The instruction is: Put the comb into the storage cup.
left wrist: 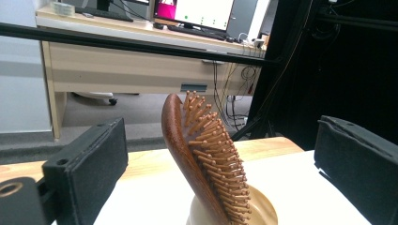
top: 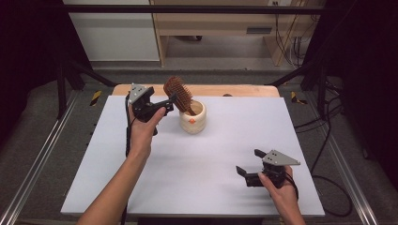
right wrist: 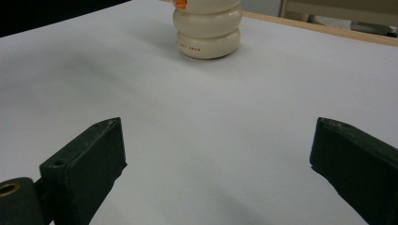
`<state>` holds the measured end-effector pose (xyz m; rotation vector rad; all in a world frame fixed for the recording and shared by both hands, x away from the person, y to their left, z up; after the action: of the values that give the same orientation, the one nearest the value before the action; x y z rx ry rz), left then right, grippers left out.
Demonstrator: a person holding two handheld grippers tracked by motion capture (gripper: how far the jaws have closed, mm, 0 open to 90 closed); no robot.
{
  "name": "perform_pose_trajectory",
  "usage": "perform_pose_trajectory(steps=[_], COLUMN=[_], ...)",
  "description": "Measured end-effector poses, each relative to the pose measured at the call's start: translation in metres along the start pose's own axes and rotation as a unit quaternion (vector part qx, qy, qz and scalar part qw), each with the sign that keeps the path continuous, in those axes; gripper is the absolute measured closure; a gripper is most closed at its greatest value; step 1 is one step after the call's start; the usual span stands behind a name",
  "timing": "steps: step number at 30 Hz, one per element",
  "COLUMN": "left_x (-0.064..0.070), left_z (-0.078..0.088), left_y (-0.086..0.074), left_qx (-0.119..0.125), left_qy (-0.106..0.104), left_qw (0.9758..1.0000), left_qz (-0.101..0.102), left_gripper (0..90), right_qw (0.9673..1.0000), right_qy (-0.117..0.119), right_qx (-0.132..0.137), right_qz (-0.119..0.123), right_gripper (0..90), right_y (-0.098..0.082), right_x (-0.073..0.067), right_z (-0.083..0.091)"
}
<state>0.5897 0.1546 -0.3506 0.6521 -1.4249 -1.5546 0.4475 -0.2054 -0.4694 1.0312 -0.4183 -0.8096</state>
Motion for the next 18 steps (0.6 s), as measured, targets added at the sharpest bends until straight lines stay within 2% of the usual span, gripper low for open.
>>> perform_pose_trajectory(steps=[7,18], left_x=[0.0,0.005], left_z=[0.004,0.015], left_y=[0.001,0.002], left_qx=[0.005,0.005], left_qy=[-0.003,-0.013], left_qw=[1.0,0.9997], left_qz=[-0.003,-0.02], left_gripper=[2.6,2.0], right_qw=[1.0,0.9999], right_qy=[-0.001,-0.006], right_qx=[0.0,-0.003], right_qz=[0.002,0.009], right_gripper=[4.1,4.2], right_y=[0.0,0.002], right_x=[0.0,-0.003], right_z=[0.0,0.0])
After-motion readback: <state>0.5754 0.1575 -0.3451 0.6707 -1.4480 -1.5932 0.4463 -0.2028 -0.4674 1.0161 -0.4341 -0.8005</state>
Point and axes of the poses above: each handheld gripper's, and its own axes: z roughly backward along the jaws, y roughly out of its top, x roughly to its right, the point moved 3 cm from there along -z, roughly forward along the jaws, and after that the axes turned 5 degrees about -x, right-handed, at the moved point
